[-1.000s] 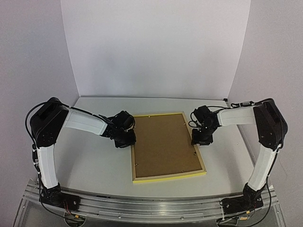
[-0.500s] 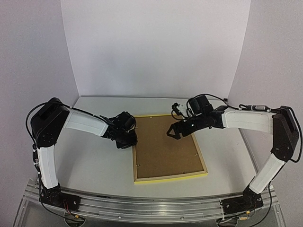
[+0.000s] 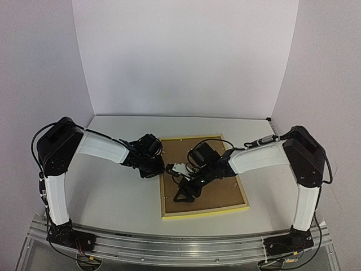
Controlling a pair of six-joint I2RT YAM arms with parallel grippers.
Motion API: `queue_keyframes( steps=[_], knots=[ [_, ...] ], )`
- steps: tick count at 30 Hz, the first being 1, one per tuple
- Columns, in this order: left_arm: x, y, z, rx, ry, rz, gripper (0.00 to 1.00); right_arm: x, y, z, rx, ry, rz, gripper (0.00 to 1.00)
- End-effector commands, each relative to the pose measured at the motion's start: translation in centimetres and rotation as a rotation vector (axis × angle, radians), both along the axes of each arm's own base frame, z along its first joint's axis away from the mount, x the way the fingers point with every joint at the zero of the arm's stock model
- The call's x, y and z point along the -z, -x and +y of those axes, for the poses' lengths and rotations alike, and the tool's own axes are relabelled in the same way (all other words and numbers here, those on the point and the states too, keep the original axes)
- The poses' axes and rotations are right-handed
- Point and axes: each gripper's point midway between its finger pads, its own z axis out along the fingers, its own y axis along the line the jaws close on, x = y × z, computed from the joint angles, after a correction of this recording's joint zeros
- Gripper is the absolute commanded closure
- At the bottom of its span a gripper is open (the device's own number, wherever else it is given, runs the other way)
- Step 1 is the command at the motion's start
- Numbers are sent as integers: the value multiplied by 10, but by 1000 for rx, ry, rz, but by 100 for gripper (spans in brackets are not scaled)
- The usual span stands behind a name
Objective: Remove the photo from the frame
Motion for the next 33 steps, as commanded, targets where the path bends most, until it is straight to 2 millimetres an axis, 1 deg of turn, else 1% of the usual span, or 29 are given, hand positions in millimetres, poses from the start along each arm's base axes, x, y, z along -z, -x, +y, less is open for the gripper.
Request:
queue_keyframes(
  steps=[1, 7, 12, 17, 19, 21, 22, 28, 32, 33],
  knots=[
    [59, 58, 10, 49, -67, 237, 100, -5, -12, 24, -54, -41, -112, 24],
    [60, 60, 10, 47, -67, 243, 100, 20, -16, 32, -41, 28, -215, 25],
    [60, 62, 13, 35, -66, 247, 100, 22, -27, 35, 21, 20, -277, 26],
    [62, 67, 13, 33, -58, 261, 100, 24, -32, 38, 84, 0, -323, 26],
    [63, 69, 12, 36, -57, 266, 100, 27, -40, 35, 131, 18, -366, 27],
    [63, 71, 12, 36, -57, 267, 100, 28, -51, 30, 196, 34, -416, 28],
    [63, 71, 12, 34, -59, 270, 100, 28, -53, 29, 215, 34, -423, 28],
    [66, 77, 15, 17, -67, 292, 100, 39, -55, 22, 270, 51, -419, 31],
    [66, 78, 15, 4, -65, 299, 100, 39, -77, 12, 400, 91, -480, 35],
    [65, 79, 15, 1, -63, 301, 100, 40, -79, 11, 416, 96, -482, 36]
  ],
)
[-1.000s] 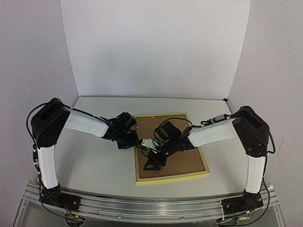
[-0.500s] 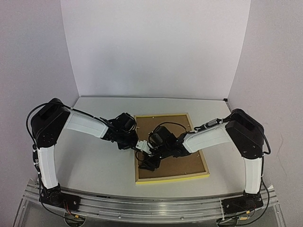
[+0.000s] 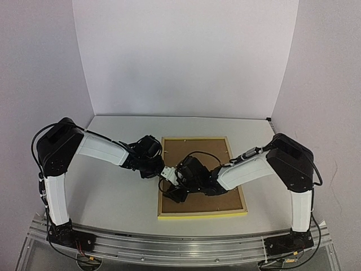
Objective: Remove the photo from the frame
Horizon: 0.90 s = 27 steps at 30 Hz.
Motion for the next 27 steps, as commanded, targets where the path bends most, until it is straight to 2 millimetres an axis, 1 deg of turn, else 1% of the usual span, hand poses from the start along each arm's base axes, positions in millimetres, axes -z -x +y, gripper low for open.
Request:
queue_keyframes(
  steps=[1, 4, 7, 11, 16, 21, 23, 25, 27],
  knots=[
    [64, 79, 17, 9, -77, 331, 100, 27, -39, -27, 233, 79, -91, 38],
    [65, 79, 17, -2, -77, 336, 100, 32, -36, -29, 236, 77, -66, 40],
    [65, 80, 19, -22, -76, 342, 100, 35, -39, -33, 265, 86, -72, 41],
    [63, 80, 23, -58, -86, 340, 100, 33, -46, -42, 359, 76, -80, 43],
    [60, 78, 22, -95, -71, 340, 100, 31, -47, -46, 449, 21, -30, 48],
    [58, 75, 20, -108, -63, 329, 100, 28, -42, -44, 445, -6, 7, 47],
    [58, 75, 19, -105, -63, 328, 100, 22, -40, -42, 431, -21, 13, 47],
    [58, 74, 18, -105, -61, 328, 100, 6, -40, -39, 424, -55, 14, 47],
    [57, 74, 19, -108, -64, 324, 100, -16, -41, -40, 441, -100, 7, 44]
  ],
)
